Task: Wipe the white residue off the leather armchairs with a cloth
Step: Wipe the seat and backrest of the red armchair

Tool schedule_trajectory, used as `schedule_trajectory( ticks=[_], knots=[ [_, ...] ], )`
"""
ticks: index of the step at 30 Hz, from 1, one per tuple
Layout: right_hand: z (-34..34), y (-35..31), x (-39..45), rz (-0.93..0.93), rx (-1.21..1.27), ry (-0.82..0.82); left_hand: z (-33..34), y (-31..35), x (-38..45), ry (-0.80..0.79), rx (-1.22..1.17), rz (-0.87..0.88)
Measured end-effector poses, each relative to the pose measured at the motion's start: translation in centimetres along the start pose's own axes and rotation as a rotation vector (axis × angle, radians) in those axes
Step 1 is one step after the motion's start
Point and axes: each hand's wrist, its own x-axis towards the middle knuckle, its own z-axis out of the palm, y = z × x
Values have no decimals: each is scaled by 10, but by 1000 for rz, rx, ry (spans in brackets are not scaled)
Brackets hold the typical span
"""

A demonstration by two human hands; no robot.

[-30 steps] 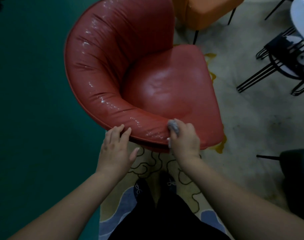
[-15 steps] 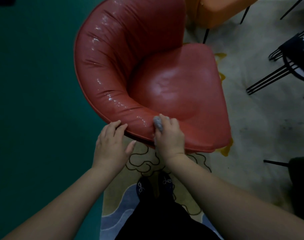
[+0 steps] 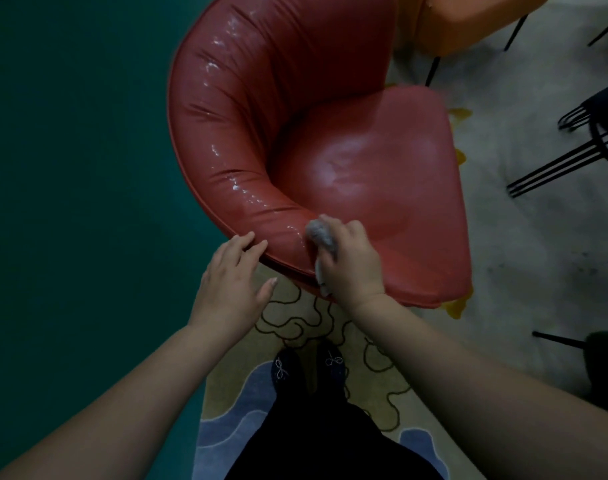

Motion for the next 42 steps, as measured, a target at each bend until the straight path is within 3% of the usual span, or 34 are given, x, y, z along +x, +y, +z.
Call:
schedule_trajectory(
  ticks=[7,11,15,23,26,31,36,39,42],
  knots=[
    [24,-21,20,-48,128,19,7,3,0,47,-6,2],
    [2,7,31,67,168,122,6,1,0,31,-32,-4],
    [-17,33,21,-61,133,-126,4,0,1,9,-41,-8],
    [-20,19,10,-408,3,-394,3,-3,0,-27,-27,0],
    [-36,38,12,-358,-5,-465,3,-6,0,-47,-16,13],
    [-28,24,16,-154,247,-446,5,-6,-2,-58,-12,2],
    [-32,24,21,-262,74,-595,4,-6,-2,-67,4,4],
    [-52,43,26,-189,33,-700,2,-6,-2,-80,8,2],
    [-51,41,37,-131,78,-661,1,-3,-2,-67,-8,-9]
  ],
)
